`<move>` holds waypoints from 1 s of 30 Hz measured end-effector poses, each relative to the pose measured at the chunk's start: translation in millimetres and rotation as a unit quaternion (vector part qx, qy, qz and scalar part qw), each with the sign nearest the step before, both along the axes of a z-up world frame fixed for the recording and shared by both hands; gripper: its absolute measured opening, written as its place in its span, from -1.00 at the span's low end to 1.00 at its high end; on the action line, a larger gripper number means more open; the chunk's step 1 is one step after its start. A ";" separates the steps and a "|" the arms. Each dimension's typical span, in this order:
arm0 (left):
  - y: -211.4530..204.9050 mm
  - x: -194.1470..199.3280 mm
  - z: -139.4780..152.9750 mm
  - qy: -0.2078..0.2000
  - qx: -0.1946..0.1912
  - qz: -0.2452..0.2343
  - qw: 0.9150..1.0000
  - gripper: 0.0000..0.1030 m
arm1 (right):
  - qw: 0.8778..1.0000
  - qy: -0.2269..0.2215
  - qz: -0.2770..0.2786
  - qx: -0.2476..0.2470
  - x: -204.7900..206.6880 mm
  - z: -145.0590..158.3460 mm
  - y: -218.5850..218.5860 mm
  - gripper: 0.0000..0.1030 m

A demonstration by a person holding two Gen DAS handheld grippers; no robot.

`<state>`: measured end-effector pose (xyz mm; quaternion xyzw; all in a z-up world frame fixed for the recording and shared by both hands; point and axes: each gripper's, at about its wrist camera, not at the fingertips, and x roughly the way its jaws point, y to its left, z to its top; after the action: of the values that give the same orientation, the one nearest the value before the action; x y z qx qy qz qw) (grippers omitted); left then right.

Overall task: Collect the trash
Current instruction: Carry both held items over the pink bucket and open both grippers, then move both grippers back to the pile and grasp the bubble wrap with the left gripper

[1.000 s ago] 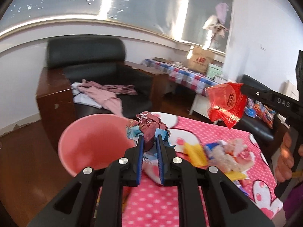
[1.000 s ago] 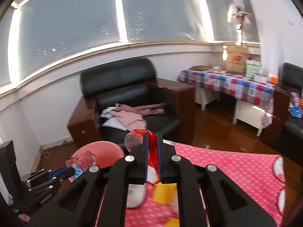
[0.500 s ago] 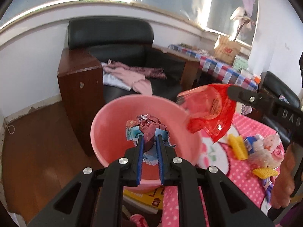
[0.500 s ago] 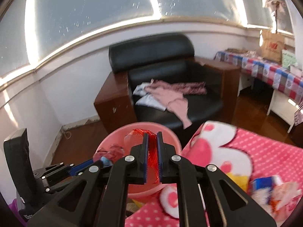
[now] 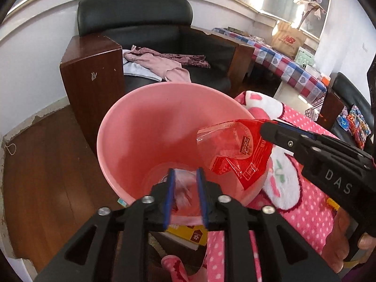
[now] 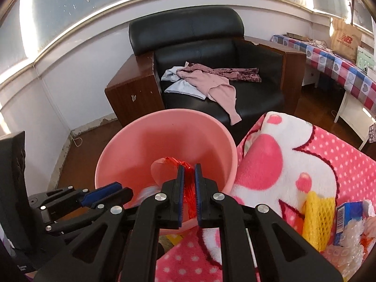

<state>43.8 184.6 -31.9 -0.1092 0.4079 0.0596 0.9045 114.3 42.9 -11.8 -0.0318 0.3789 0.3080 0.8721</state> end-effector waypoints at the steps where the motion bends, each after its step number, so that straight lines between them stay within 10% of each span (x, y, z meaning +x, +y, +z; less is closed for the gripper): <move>1: 0.2 -0.6 0.0 -0.001 0.000 0.002 1.000 -0.46 | 1.000 0.001 0.001 0.000 0.2 1.1 -0.6 -0.81; 8: -0.2 -10.8 10.0 -0.012 0.000 0.007 1.000 -0.37 | 1.000 0.009 0.003 0.011 0.9 5.2 -3.2 -0.39; 30: -96.9 -68.0 63.0 -0.099 -0.012 -0.088 0.991 -0.18 | 0.994 -0.043 -0.091 0.029 -71.6 41.7 -126.1 -0.38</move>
<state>-24.2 87.6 31.1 -0.0890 0.3247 -0.0367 0.9409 42.6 -83.3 29.9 0.0145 0.3331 0.2361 0.9127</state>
